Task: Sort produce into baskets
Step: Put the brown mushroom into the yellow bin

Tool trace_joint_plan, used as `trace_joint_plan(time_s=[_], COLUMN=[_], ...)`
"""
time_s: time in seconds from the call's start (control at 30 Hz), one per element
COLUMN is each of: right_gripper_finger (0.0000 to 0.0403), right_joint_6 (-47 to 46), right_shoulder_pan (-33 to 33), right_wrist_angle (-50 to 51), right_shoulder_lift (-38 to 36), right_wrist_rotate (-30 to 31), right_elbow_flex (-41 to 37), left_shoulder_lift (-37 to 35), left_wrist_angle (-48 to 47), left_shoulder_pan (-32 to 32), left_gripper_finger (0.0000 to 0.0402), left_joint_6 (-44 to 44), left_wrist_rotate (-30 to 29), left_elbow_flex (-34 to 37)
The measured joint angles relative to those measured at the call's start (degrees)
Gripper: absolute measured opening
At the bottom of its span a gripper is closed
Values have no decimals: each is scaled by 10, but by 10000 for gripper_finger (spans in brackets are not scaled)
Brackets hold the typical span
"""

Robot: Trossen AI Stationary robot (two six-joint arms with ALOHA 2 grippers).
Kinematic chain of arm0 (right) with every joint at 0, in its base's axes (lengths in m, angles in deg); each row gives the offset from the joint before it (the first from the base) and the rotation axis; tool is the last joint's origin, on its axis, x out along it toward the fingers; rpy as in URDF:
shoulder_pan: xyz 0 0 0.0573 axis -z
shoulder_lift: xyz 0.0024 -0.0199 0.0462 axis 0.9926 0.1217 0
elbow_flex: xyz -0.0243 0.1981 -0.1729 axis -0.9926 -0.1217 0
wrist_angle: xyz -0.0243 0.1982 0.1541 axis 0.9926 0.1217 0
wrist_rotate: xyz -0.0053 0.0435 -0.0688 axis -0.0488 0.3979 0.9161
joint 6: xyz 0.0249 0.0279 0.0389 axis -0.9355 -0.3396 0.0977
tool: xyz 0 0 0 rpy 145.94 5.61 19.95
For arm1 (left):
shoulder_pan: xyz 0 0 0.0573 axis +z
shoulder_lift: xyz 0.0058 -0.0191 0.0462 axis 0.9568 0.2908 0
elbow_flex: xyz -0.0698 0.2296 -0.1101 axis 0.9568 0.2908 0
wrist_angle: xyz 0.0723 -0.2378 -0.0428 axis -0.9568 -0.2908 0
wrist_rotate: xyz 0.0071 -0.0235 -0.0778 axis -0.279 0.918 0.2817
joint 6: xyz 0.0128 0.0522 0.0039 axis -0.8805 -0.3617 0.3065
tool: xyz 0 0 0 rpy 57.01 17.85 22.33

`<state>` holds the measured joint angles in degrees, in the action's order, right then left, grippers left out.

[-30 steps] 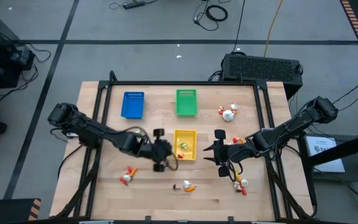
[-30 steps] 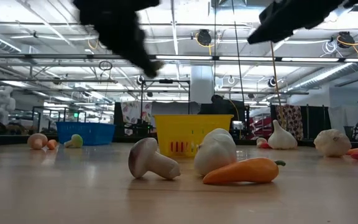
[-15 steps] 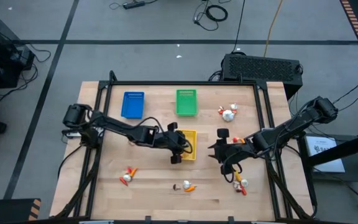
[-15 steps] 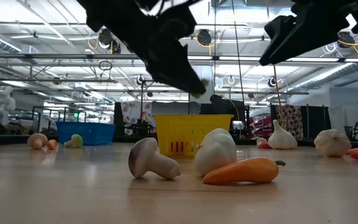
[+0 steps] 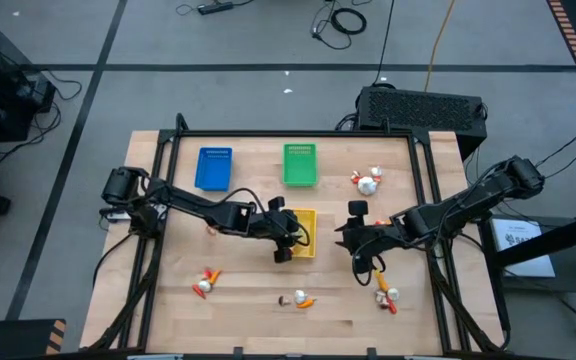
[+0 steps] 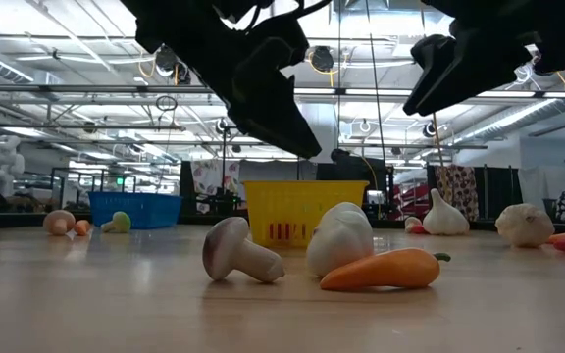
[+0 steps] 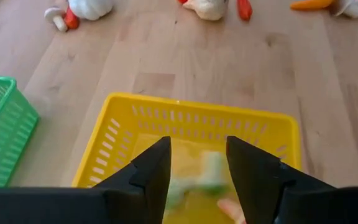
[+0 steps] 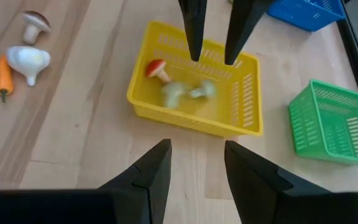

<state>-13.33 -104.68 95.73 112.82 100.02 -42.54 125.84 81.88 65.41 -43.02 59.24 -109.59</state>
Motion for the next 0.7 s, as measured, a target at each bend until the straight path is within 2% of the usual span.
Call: trace_joint_plan(time_s=[0.3, 0.5, 0.7], right_gripper_finger=[141, 141, 141], right_joint_6=[-28, -56, -119], right_shoulder_pan=[0, 0, -1], right_wrist_angle=[40, 61, 109], right_shoulder_lift=[0, -6, -42], right_wrist_rotate=[-2, -2, -4], right_elbow_flex=[0, 0, 0], left_shoulder_lift=[0, 0, 11], left_wrist_angle=[-8, -29, -25], left_shoulder_pan=[10, 39, 96], left_gripper_finger=[190, 190, 190], left_joint_6=[0, -9, -93], left_wrist_rotate=[0, 0, 46], left_elbow_flex=[-8, -54, -140])
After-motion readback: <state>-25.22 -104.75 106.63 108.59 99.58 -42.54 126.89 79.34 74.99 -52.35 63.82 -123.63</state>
